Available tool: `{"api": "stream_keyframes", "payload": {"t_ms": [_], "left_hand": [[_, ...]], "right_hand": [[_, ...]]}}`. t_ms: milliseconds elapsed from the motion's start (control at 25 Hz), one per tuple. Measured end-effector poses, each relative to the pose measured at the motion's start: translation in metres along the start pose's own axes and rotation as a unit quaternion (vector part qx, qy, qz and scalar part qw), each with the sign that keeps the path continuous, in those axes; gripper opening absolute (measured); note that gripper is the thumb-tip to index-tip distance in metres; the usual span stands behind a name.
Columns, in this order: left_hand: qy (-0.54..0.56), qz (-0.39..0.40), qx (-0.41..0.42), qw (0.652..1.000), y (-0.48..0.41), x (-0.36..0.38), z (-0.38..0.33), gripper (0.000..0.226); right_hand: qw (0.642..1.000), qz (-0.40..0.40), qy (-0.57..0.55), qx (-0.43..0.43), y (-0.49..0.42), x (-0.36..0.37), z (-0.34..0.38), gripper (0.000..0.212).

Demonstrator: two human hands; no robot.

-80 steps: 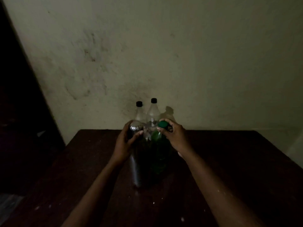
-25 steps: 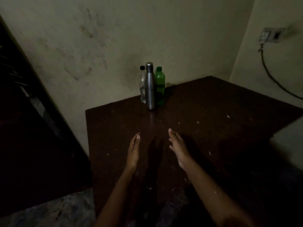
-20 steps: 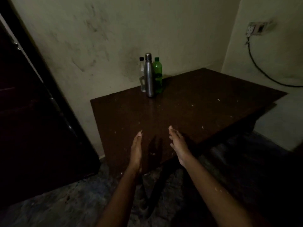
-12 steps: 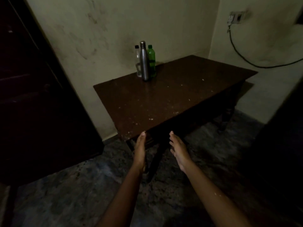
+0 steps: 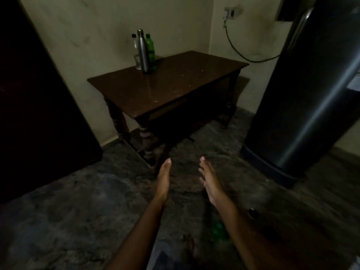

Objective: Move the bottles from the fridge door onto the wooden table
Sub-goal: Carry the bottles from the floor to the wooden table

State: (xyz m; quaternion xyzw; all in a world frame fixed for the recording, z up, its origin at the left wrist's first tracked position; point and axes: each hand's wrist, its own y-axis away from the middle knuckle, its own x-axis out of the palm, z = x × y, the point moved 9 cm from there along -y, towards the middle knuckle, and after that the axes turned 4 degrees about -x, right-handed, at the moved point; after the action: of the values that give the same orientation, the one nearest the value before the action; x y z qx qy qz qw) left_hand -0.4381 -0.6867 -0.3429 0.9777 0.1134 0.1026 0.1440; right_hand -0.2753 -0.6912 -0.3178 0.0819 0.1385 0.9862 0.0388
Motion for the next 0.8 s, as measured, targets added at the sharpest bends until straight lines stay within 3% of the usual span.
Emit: {"api": "stream_keyframes", "payload": {"t_ms": [120, 280, 400, 600, 800], "left_hand": [[0.007, 0.025, -0.061, 0.998, 0.062, 0.025, 0.064, 0.072], [0.01, 0.039, -0.111, 0.993, 0.135, 0.07, 0.109, 0.042], [-0.058, 0.055, -0.115, 0.99, 0.158, 0.108, 0.131, 0.04], [-0.109, 0.023, -0.135, 0.984, 0.151, 0.167, 0.199, 0.041], [-0.208, 0.025, -0.145, 0.967, 0.098, 0.228, 0.333, 0.037]], "right_hand": [[0.998, -0.044, 0.013, 0.042, 0.069, -0.062, -0.035, 0.052], [0.992, -0.086, 0.022, 0.087, 0.119, -0.143, -0.064, 0.05], [0.987, -0.111, 0.063, 0.102, 0.129, -0.201, -0.072, 0.044], [0.975, -0.089, 0.135, 0.15, 0.085, -0.294, -0.13, 0.045], [0.945, -0.05, 0.282, 0.16, -0.005, -0.368, -0.237, 0.042]]}}
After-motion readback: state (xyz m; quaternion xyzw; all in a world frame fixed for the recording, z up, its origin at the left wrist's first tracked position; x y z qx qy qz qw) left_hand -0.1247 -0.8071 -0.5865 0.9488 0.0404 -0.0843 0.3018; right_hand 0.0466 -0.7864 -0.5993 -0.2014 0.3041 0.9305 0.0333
